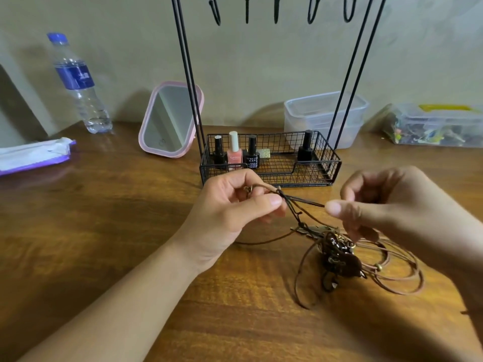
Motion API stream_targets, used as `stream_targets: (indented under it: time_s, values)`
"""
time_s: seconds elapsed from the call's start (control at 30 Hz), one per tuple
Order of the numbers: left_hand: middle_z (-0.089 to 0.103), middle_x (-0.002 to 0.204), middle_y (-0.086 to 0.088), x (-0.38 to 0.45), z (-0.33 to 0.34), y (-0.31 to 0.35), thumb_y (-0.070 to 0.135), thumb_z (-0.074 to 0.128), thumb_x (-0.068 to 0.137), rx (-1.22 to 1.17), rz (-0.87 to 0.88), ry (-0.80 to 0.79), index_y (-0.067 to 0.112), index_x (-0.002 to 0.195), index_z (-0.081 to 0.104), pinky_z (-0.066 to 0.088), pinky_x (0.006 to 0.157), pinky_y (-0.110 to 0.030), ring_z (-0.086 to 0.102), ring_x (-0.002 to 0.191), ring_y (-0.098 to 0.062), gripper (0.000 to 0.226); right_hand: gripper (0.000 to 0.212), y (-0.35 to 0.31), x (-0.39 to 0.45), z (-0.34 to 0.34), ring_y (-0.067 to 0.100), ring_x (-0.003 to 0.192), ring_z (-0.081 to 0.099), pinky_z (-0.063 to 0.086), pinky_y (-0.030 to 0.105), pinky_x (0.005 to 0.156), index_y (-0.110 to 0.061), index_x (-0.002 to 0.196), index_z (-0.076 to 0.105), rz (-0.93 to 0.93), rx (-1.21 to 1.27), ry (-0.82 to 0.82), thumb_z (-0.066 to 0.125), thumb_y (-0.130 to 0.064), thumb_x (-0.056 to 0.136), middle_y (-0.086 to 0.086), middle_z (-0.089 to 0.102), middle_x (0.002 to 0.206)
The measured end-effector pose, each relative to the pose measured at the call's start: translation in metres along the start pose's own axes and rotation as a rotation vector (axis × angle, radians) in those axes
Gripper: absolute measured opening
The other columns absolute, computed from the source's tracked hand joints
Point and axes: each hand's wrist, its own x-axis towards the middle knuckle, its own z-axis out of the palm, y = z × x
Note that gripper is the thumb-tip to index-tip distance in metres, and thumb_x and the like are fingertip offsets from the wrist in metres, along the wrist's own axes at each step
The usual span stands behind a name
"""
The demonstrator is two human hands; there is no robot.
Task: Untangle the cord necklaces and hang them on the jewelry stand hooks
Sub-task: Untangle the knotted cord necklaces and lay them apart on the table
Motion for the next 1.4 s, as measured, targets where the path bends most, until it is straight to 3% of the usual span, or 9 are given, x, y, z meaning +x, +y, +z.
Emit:
stream_targets:
  time_s: [0.1, 0.33, 0.53, 0.67, 0.73, 0.9, 1.1, 1.23, 1.4]
  values:
    - [0.07, 0.064, 0.005, -0.002, 0.003, 0.003, -0.001, 0.075, 0.071, 0.004, 0.018, 0.038, 0.012, 0.065, 0.052, 0.048, 0.059, -0.01, 0.072, 0.071, -0.008, 0.027, 0.028, -0.007, -0.003, 0.006, 0.01, 0.039, 0.048, 0.035, 0.013, 0.041, -0.015, 0.071, 0.065, -0.006, -0.079, -0.04, 0.078, -0.04, 0.064, 0.013, 0.064, 0.05]
    - [0.074, 0.079, -0.006, -0.002, 0.0, -0.001, 0.012, 0.077, 0.065, -0.015, 0.041, 0.053, 0.025, 0.06, 0.054, 0.055, 0.075, -0.024, 0.074, 0.086, -0.018, 0.027, 0.023, -0.013, -0.011, 0.018, 0.01, 0.053, 0.059, 0.044, 0.02, 0.048, -0.035, 0.074, 0.071, -0.129, -0.408, 0.051, 0.055, -0.052, 0.072, -0.014, 0.065, 0.058]
    - [0.07, 0.086, -0.012, 0.0, 0.0, -0.002, 0.012, 0.076, 0.067, 0.009, 0.101, 0.097, 0.023, 0.059, 0.049, 0.056, 0.08, -0.029, 0.071, 0.091, -0.019, 0.031, 0.012, -0.008, -0.009, 0.031, -0.001, 0.055, 0.055, 0.04, 0.015, 0.046, -0.033, 0.076, 0.06, -0.174, -0.57, 0.091, 0.057, -0.032, 0.088, -0.03, 0.058, 0.066]
    - [0.075, 0.085, -0.006, -0.001, 0.003, 0.001, 0.006, 0.073, 0.07, -0.022, 0.084, 0.055, 0.024, 0.059, 0.049, 0.054, 0.067, -0.019, 0.072, 0.084, -0.018, 0.032, 0.013, -0.005, -0.01, 0.038, 0.004, 0.068, 0.061, 0.047, 0.028, 0.043, -0.032, 0.077, 0.065, -0.171, -0.583, 0.071, 0.057, -0.031, 0.088, -0.015, 0.058, 0.058]
    - [0.075, 0.087, -0.009, -0.001, 0.003, 0.001, 0.002, 0.073, 0.071, -0.041, 0.062, 0.033, 0.022, 0.061, 0.049, 0.056, 0.067, -0.022, 0.072, 0.084, -0.019, 0.033, 0.013, -0.005, -0.01, 0.039, 0.01, 0.058, 0.059, 0.049, 0.032, 0.044, -0.031, 0.077, 0.067, -0.196, -0.602, 0.086, 0.059, -0.029, 0.087, -0.014, 0.057, 0.059]
    - [0.073, 0.089, -0.018, -0.001, 0.002, 0.003, -0.014, 0.061, 0.077, -0.166, 0.011, -0.002, 0.013, 0.07, 0.04, 0.058, 0.066, -0.028, 0.073, 0.074, -0.028, 0.036, 0.011, -0.002, -0.008, 0.038, 0.002, 0.06, 0.053, 0.045, 0.029, 0.049, -0.03, 0.077, 0.069, -0.202, -0.659, 0.214, 0.063, -0.029, 0.085, -0.019, 0.056, 0.062]
    - [0.073, 0.088, -0.019, -0.001, 0.003, 0.003, -0.015, 0.061, 0.078, -0.163, 0.001, -0.03, 0.015, 0.073, 0.04, 0.058, 0.068, -0.031, 0.073, 0.074, -0.03, 0.037, 0.013, -0.002, -0.012, 0.057, 0.012, 0.058, 0.054, 0.046, 0.033, 0.045, -0.031, 0.074, 0.065, -0.224, -0.718, 0.092, 0.06, -0.027, 0.085, -0.013, 0.056, 0.069]
    - [0.074, 0.085, -0.012, -0.002, 0.003, 0.002, -0.002, 0.074, 0.072, 0.055, 0.086, 0.025, 0.017, 0.074, 0.042, 0.058, 0.079, -0.036, 0.07, 0.081, -0.023, 0.036, 0.026, -0.004, -0.013, 0.051, 0.003, 0.065, 0.054, 0.048, 0.025, 0.052, -0.036, 0.101, 0.072, -0.17, -0.674, 0.128, 0.061, -0.028, 0.079, -0.022, 0.066, 0.09]
    - [0.07, 0.09, -0.017, -0.006, 0.007, 0.004, 0.007, 0.081, 0.073, 0.357, 0.133, 0.114, 0.032, 0.076, 0.067, 0.059, 0.081, -0.048, 0.069, 0.087, -0.032, 0.029, 0.018, -0.007, -0.014, 0.049, -0.001, 0.058, 0.058, 0.035, 0.007, 0.045, -0.033, 0.088, 0.076, -0.186, -0.289, 0.158, 0.063, -0.045, 0.085, -0.021, 0.067, 0.075]
